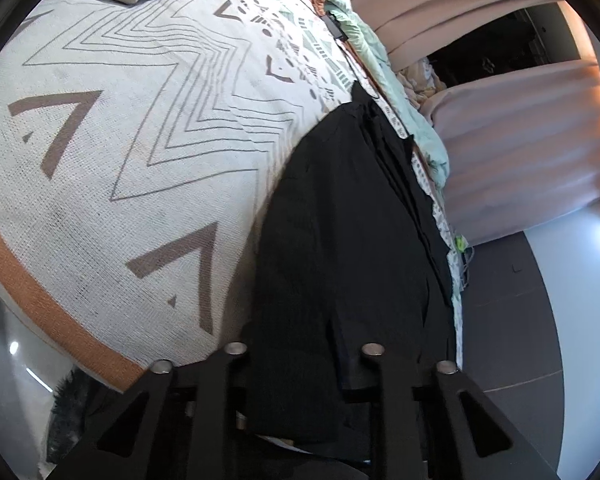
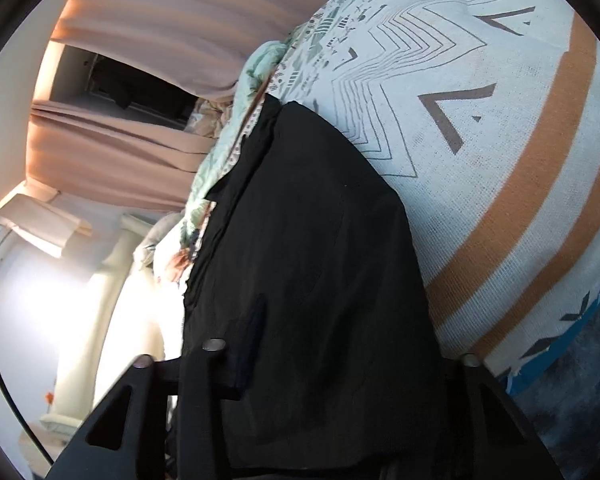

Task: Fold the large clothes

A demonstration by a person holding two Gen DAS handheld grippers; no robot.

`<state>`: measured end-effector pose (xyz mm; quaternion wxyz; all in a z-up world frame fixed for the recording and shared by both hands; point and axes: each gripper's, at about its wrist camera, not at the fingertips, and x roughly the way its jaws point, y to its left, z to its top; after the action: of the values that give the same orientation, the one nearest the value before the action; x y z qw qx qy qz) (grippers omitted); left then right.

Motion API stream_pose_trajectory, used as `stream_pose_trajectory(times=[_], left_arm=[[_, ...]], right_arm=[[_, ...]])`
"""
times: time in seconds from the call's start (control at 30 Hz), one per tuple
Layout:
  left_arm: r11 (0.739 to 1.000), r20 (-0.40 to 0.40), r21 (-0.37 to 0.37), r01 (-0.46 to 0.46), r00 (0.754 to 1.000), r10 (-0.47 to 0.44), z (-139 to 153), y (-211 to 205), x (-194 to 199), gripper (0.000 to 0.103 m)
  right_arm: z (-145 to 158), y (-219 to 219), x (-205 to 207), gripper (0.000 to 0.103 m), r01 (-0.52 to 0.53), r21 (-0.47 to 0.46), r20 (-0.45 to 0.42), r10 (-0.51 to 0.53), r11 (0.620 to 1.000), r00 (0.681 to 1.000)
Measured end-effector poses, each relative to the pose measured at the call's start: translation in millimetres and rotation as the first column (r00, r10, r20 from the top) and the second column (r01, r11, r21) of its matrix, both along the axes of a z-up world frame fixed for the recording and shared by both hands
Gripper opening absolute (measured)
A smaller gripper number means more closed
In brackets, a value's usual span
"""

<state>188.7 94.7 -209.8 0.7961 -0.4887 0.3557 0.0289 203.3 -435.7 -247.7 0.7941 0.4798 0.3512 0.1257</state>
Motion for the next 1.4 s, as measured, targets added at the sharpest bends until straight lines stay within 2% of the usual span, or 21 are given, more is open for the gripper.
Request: stream_pose_trajectory(times=[0.03, 0.13, 0.23, 0.43, 0.83, 1.17, 1.4], left_arm=[[1.000, 0.003, -0.009, -0.006, 1.000, 0.006, -1.0, 0.9, -0.9, 0.013], [0.999, 0.027, -0.032, -0.028, 0.999, 0.029, -2.4, 2.3, -7.9, 0.006], [0.997, 0.063, -0.054, -0.048, 0.997, 0.051, 4.9, 4.4, -17.5, 0.003], [0.994, 0.151, -0.083, -0.066, 0.986, 0.078, 28.8, 10.4, -40.5, 0.002], [0.995, 0.247, -0.082, -0.061, 0.966, 0.079, 74.6, 13.7, -86.2, 0.001], [0.994, 0.318, -0.082, -0.076, 0.943, 0.099, 116.0, 19.0, -142.5, 0.001], [0.993, 0.352, -0.088, -0.084, 0.930, 0.110, 137.2, 20.1, -163.6, 0.001]], right_arm=[[-2.6, -1.2, 0.3, 0.014, 0.015, -0.003, -0.014, -0.015, 1.000, 1.000], [-1.4, -3.5, -4.3, 0.008, 0.037, -0.002, 0.006, -0.037, 0.999, 0.999], [9.4, -0.8, -8.3, 0.006, 0.044, -0.026, 0.043, -0.043, 0.999, 0.998], [40.0, 0.9, -19.7, 0.004, 0.043, -0.003, 0.105, -0.043, 0.999, 0.994], [110.8, 5.7, -68.8, 0.003, 0.008, 0.008, 0.239, -0.010, 1.000, 0.971], [149.9, 8.0, -110.9, 0.003, -0.009, 0.013, 0.284, 0.005, 1.000, 0.959], [170.9, 8.8, -132.3, 0.003, -0.026, 0.028, 0.316, 0.016, 0.999, 0.949]])
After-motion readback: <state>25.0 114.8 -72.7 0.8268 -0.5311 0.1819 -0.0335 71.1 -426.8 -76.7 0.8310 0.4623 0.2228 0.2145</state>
